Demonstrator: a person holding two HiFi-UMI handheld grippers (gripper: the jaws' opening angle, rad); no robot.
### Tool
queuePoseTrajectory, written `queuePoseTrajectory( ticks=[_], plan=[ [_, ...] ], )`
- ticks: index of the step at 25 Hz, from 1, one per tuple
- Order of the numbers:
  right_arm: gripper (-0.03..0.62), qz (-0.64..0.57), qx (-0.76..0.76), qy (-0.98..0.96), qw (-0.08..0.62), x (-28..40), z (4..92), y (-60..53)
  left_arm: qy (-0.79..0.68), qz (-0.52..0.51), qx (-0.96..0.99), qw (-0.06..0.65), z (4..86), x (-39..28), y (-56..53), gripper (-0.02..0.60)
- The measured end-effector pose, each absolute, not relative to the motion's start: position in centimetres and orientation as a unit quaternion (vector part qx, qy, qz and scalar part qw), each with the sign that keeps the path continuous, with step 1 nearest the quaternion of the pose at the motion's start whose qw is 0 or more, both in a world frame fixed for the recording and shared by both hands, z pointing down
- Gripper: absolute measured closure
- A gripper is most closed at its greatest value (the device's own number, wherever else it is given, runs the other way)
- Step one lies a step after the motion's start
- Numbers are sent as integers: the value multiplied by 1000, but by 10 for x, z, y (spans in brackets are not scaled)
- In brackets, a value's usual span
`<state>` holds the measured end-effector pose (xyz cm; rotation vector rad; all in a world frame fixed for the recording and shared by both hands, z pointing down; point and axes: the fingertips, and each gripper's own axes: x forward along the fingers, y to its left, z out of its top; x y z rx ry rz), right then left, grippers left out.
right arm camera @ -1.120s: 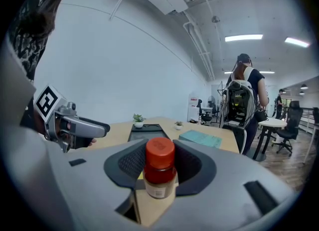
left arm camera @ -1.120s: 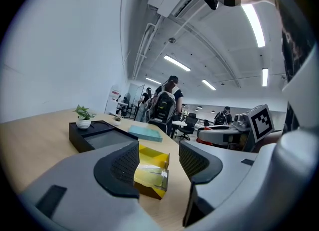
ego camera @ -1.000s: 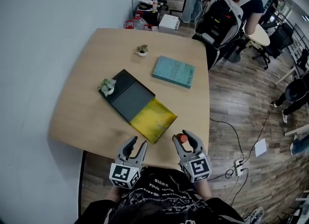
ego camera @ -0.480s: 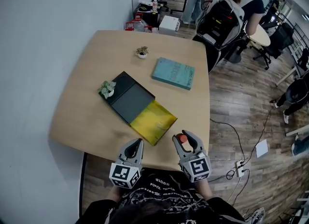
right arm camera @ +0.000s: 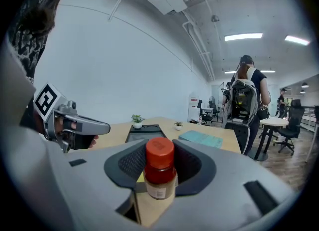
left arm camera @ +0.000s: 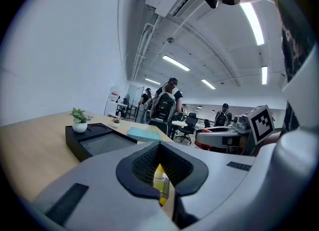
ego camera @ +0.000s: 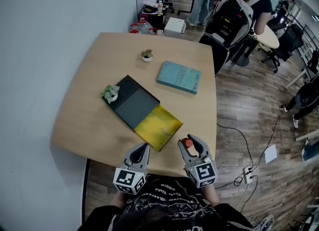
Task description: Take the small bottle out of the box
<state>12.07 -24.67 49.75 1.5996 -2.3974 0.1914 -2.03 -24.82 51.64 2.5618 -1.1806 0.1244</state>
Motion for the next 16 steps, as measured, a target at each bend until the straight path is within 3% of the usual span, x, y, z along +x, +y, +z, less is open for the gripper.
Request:
queuePoseTrajectory(
  ticks=[16],
  plan=[
    [441,67,552,-822,127,116,501,-246,-411,49,897,154,519,-22,-250,577]
  ],
)
